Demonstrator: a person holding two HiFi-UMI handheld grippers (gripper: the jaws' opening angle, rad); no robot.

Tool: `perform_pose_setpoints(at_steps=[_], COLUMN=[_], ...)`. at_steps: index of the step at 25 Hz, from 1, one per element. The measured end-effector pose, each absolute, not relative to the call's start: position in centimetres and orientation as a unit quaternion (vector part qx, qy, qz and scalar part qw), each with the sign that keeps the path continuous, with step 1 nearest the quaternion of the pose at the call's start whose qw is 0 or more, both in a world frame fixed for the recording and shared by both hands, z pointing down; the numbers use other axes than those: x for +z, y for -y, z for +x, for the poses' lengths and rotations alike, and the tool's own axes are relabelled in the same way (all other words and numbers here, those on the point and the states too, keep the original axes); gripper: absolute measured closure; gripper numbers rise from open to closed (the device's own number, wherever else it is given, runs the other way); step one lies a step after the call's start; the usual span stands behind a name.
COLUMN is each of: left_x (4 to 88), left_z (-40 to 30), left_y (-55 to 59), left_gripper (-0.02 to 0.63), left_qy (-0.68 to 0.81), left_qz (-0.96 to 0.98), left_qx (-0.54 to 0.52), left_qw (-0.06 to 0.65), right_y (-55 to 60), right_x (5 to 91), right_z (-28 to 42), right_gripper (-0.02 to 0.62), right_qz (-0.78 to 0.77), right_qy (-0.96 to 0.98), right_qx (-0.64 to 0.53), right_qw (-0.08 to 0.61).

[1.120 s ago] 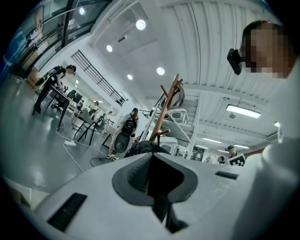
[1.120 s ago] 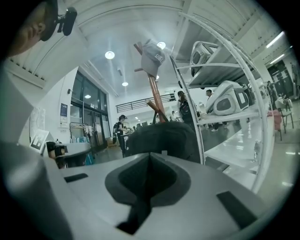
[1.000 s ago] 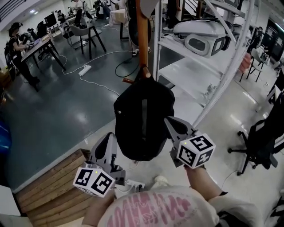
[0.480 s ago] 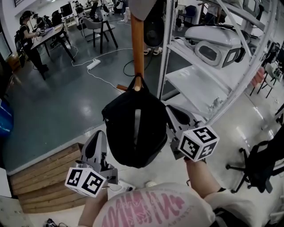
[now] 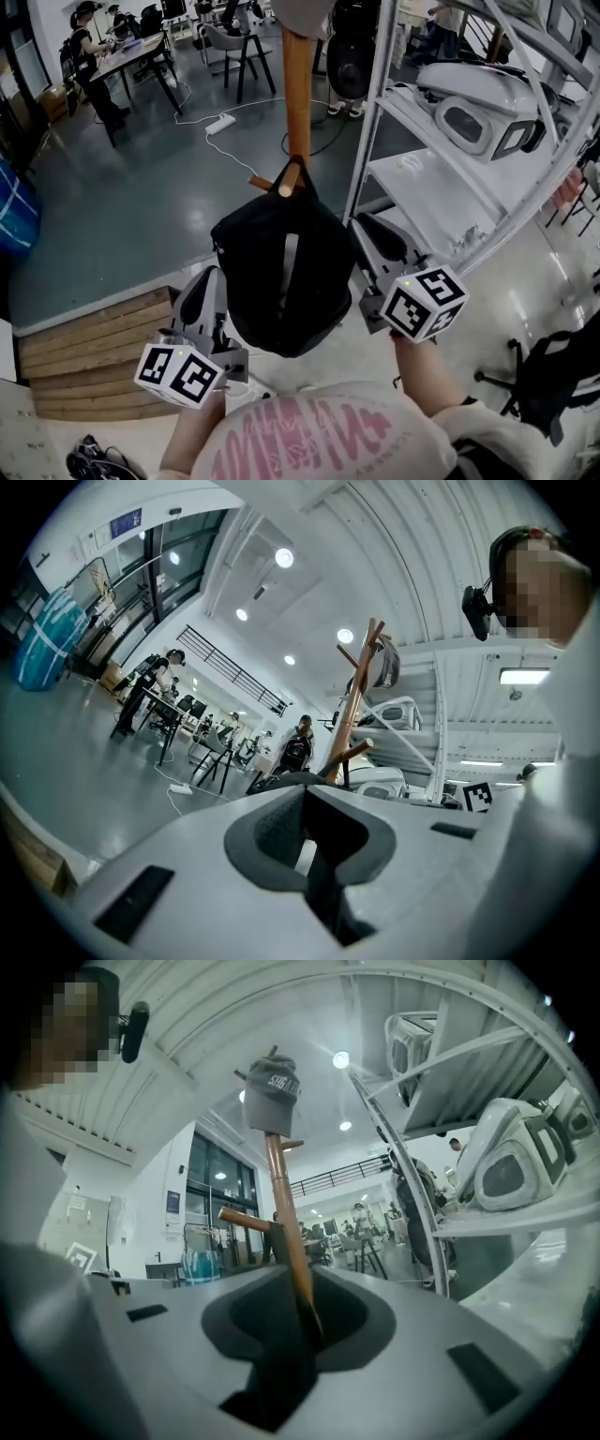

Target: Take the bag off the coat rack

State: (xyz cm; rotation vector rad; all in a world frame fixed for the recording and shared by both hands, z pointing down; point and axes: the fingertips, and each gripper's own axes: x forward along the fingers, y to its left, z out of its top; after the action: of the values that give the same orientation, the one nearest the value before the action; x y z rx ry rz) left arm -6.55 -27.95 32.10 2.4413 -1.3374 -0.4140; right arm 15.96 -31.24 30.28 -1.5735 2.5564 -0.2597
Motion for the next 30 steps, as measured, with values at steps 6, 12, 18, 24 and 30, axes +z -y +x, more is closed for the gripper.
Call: perform_pose_setpoints(at_steps=[6, 12, 18, 24, 30], left_x=[32.0, 31.9, 31.9, 30.7, 29.5], left_z=[-6.5, -6.8, -6.7, -5.8, -5.4], left_y=[27.8, 27.3, 27.2, 26.8, 25.9], left_gripper=[0.603, 0.603, 0.603, 0.602, 0.482], left_qy=[0.484, 0.497, 0.498, 0.481, 0.459], left_qz=[0.848, 0.841, 0.840, 0.854, 0.871], left_qx=[-0.150, -0.151, -0.153, -0.160, -0.157], left_qw=[0.156, 0.151, 0.151, 0.119, 0.080], right_y=[31.6, 32.0, 32.3, 32.6, 32.9], right_x=[30.7, 32.4, 34.6, 36.8, 37.2], right_z=[14.2, 13.0, 12.4, 11.5, 10.8], right_gripper=[0.301, 0.196, 0.173, 0.175, 0.176], right_qz=[-0.467, -0.450, -0.439, -0.422, -0.411], right_qy=[-0.878, -0.888, -0.892, -0.896, -0.900], right_qx=[-0.086, -0.092, -0.105, -0.133, -0.140], right_qw=[0.053, 0.021, -0.001, -0.029, -0.029])
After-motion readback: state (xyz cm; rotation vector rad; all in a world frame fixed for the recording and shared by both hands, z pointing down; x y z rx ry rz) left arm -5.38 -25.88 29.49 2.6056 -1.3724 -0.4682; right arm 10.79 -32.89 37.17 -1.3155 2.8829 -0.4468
